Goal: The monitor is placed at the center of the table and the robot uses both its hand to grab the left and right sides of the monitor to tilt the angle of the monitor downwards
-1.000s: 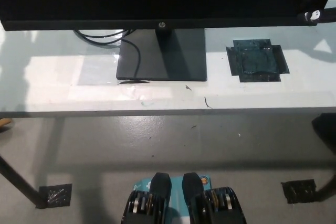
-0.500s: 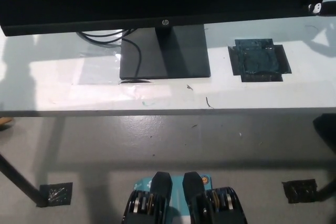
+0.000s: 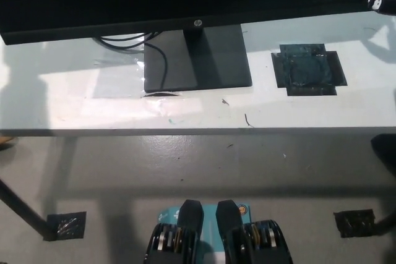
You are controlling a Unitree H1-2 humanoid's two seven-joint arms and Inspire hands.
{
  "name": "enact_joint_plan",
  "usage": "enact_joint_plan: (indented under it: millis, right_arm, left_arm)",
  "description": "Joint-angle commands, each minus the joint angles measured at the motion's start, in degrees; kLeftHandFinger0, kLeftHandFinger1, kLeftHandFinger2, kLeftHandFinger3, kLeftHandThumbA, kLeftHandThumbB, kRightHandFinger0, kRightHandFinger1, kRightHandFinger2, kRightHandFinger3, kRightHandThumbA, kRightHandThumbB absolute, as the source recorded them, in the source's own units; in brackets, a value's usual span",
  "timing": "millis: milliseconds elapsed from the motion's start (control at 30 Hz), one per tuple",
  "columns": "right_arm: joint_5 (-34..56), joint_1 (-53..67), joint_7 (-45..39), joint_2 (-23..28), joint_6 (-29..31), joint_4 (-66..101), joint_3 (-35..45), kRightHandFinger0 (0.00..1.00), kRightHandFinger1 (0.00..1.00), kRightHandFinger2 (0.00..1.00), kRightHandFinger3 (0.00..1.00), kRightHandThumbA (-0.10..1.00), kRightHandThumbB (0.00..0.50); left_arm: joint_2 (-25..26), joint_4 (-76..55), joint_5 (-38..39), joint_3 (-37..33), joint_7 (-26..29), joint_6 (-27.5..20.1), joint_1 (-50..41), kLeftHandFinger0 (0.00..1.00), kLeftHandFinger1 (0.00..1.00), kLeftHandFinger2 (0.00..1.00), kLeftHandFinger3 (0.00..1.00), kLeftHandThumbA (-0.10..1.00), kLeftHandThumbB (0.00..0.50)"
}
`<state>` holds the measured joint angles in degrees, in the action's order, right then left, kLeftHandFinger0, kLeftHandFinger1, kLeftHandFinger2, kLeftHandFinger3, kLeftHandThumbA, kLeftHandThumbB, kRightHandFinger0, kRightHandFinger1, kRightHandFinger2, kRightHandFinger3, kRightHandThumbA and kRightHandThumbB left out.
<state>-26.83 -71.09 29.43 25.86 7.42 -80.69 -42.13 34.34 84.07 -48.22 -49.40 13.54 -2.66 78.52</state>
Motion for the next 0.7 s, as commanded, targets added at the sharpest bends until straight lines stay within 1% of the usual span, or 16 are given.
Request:
enact_joint_plan:
  millis: [0,67,100,133,167,200,233,267,333,367,400,500,533,567,667]
  right_arm:
    - [8.3,7.35,-8.2,3.78,14.17,19.35,9.57,1.0,1.0,1.0,1.0,0.77,0.481]
    - [7.87,7.89,-8.91,3.9,13.56,20.63,10.59,1.0,1.0,1.0,1.0,0.77,0.484]
    - [9.62,11.09,-9.97,5.36,14.45,24.88,12.5,1.0,1.0,1.0,1.0,0.85,0.482]
    - [14.63,18.14,-11.68,8.58,16.83,33.19,16.36,1.0,1.0,1.0,1.0,0.93,0.498]
    - [15.33,19.84,-11.96,9.39,16.93,35.47,17.75,1.0,1.0,1.0,1.0,0.95,0.499]
    - [15.45,20.58,-12.26,9.66,16.8,36.58,18.55,1.0,1.0,1.0,1.0,0.96,0.5]
    - [16.61,22.75,-13.16,10.55,16.01,40.0,19.92,1.0,1.0,1.0,1.0,0.95,0.5]
    - [18.51,25.74,-14.16,11.9,15.1,44.61,21.5,1.0,1.0,1.0,1.0,0.95,0.5]
    - [18.16,26.21,-14.98,11.67,14.56,45.45,22.61,1.0,1.0,1.0,1.0,0.95,0.5]
    - [17.99,28.97,-14.45,13.27,13.04,50.51,24.18,1.0,1.0,1.0,1.0,0.98,0.495]
    - [16.58,34.65,-13.11,17.45,9.1,61.21,27.11,1.0,1.0,1.0,1.0,0.96,0.482]
    - [16.05,35.28,-13.96,17.24,8.44,62.3,28.34,1.0,1.0,1.0,1.0,0.96,0.483]
    - [12.06,38.89,-12.12,20.87,6.83,66.92,30.4,1.0,1.0,1.0,1.0,0.93,0.487]
    - [10.76,41.4,-11.41,23.12,6.11,69.89,32.38,1.0,1.0,1.0,1.0,0.9,0.486]
    - [10.93,42.69,-12.28,23.33,5.89,71.35,34.48,1.0,1.0,1.0,1.0,0.89,0.487]
  left_arm:
    - [0.85,-5.52,13.62,13.6,-4.32,-6.86,-1.87,1.0,1.0,1.0,1.0,0.75,0.489]
    - [0.87,-5.88,12.86,14.7,-4.62,-6.8,-2.04,1.0,1.0,1.0,1.0,0.76,0.49]
    - [1.83,-7.69,16.86,19.08,-6.52,-8.82,-4.93,1.0,1.0,1.0,1.0,0.73,0.45]
    - [4.51,-14.54,27.56,28.3,-11.2,-13.1,-13.08,1.0,1.0,1.0,1.0,0.78,0.418]
    - [5.16,-18.06,29.94,31.0,-12.78,-12.9,-15.65,1.0,1.0,1.0,1.0,0.82,0.401]
    - [5.36,-19.8,30.57,32.44,-13.57,-12.55,-16.77,1.0,1.0,1.0,1.0,0.85,0.401]
    - [6.4,-26.4,31.72,33.99,-15.01,-9.9,-20.63,1.0,1.0,1.0,1.0,0.96,0.36]
    - [7.88,-35.54,33.62,35.79,-16.9,-6.3,-26.09,1.0,1.0,1.0,1.0,1.0,0.339]
    - [7.72,-37.02,33.06,37.15,-17.68,-5.47,-26.81,1.0,1.0,1.0,1.0,1.0,0.339]
    - [8.81,-43.32,33.68,38.5,-17.32,-4.84,-31.05,1.0,1.0,1.0,1.0,1.0,0.307]
    - [11.48,-56.47,35.17,41.15,-16.13,-4.18,-40.23,1.0,1.0,1.0,1.0,1.0,0.285]
    - [11.15,-58.12,34.61,42.71,-17.06,-3.48,-41.2,1.0,1.0,1.0,1.0,1.0,0.284]
    - [13.57,-64.39,34.3,44.86,-16.22,-3.24,-46.9,1.0,1.0,1.0,1.0,1.0,0.243]
    - [15.11,-68.74,34.72,46.9,-15.86,-3.11,-50.63,1.0,1.0,1.0,1.0,1.0,0.227]
    - [15.1,-71.17,35.09,49.13,-16.73,-2.59,-52.31,1.0,1.0,1.0,1.0,1.0,0.223]
